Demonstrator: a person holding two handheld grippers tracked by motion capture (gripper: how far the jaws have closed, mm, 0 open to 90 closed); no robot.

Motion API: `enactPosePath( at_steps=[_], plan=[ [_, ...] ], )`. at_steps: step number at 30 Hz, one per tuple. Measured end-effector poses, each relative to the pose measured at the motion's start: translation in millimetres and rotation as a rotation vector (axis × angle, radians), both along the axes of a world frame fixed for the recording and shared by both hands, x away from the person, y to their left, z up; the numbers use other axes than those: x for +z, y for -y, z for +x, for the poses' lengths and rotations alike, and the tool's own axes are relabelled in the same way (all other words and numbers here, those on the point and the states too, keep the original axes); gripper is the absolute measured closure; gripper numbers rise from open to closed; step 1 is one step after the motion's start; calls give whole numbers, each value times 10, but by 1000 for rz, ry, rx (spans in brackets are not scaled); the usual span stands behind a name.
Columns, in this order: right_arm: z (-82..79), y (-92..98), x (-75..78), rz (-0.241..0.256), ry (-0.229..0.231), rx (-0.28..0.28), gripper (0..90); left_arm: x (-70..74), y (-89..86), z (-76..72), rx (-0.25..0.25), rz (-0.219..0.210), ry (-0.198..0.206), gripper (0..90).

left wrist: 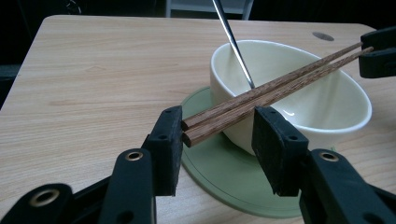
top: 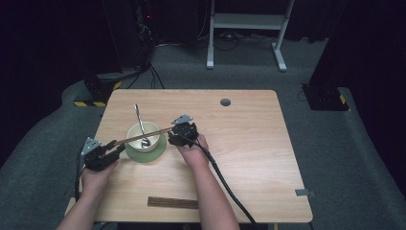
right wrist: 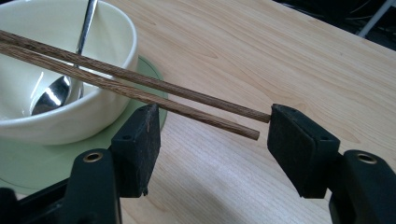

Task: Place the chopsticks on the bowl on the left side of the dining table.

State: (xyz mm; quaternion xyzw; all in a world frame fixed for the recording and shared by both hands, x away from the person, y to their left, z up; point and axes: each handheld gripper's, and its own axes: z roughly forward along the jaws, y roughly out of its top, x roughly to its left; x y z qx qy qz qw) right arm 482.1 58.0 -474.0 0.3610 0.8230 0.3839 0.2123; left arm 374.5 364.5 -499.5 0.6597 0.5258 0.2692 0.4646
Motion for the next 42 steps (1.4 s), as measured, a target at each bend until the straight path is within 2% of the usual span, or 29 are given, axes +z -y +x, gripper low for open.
enactPosePath(
  at_steps=[5, 8, 13, 15, 18, 22, 26, 30, 36, 42],
  plan=[
    [-64, 53, -5, 17, -10, 1, 387, 6, -15, -6, -6, 8, -2, 507],
    [-116, 49, -15, 12, -9, 7, 394, 33, -49, -26, 6, -6, 2, 496],
    [-169, 43, -11, 18, 8, -14, 405, 59, -93, -68, 32, 27, -5, 485],
    [-182, 50, -14, 9, 16, -24, 417, 64, -122, -78, 44, 27, -15, 509],
    [-213, 72, -19, 13, 16, -29, 444, 67, -141, -86, 40, 27, -22, 621],
    [-257, 99, -27, 3, 17, -39, 491, 63, -132, -75, 61, 27, -24, 651],
    [-312, 130, -20, -3, 37, -75, 561, 43, -142, -59, 86, 47, -33, 667],
    [-366, 145, -28, 8, 38, -114, 621, 35, -163, -40, 102, 32, -25, 667],
    [-415, 166, -23, 13, 64, -124, 705, 14, -180, 17, 122, 12, -26, 696],
    [-425, 151, -36, 9, 55, -121, 737, 22, -182, 77, 138, 1, -23, 710]
  ],
)
